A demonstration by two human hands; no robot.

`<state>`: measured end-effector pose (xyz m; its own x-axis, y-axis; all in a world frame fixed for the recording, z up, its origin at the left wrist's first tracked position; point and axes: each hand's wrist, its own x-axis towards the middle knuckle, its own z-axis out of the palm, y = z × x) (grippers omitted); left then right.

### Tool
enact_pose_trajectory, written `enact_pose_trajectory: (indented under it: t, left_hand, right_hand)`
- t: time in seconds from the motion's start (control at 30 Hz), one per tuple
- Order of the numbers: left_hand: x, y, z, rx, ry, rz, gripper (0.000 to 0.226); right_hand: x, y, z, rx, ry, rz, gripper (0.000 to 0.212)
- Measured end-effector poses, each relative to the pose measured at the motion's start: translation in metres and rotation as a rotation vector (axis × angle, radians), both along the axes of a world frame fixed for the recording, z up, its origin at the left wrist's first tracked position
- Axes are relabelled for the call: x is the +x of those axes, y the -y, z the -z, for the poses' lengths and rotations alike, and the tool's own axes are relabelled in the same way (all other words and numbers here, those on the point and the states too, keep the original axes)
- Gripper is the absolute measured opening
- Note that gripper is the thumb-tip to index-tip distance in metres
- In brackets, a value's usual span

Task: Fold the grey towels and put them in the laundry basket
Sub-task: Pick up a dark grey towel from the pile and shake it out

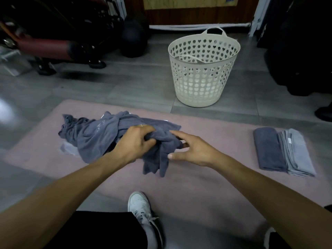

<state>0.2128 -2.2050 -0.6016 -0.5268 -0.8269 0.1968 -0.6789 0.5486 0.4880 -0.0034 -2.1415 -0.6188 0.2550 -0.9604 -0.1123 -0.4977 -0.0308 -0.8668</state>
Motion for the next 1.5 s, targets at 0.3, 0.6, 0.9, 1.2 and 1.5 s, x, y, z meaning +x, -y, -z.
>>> enact_pose_trajectory:
  t: [0.3,0.6,0.9,1.2,1.5]
  left_hand:
    - [0.001,0.02,0.051,0.233,0.241,0.072,0.081]
    - [-0.017,0.04,0.046,0.127,0.36,-0.015,0.024]
    - [-0.015,0.007,-0.005,0.266,-0.175,-0.151,0.024]
    - [0.01,0.038,0.079,0.506,0.2,-0.131,0.027]
    - [0.008,0.067,0.158,0.193,0.938,0.325,0.049]
  right_hand:
    - [-0.005,0.011,0.001,-0.05,-0.135,0.095,0.027]
    - [-0.032,0.01,-0.016,0.033,-0.396,0.268,0.015]
    - [0.006,0.023,0.017,-0.046,-0.164,0.079,0.101]
    - [-0.028,0.033,0.057,0.281,-0.889,0.132,0.024]
    - [0.008,0.044,0.162,0.363,-0.643,0.053,0.039]
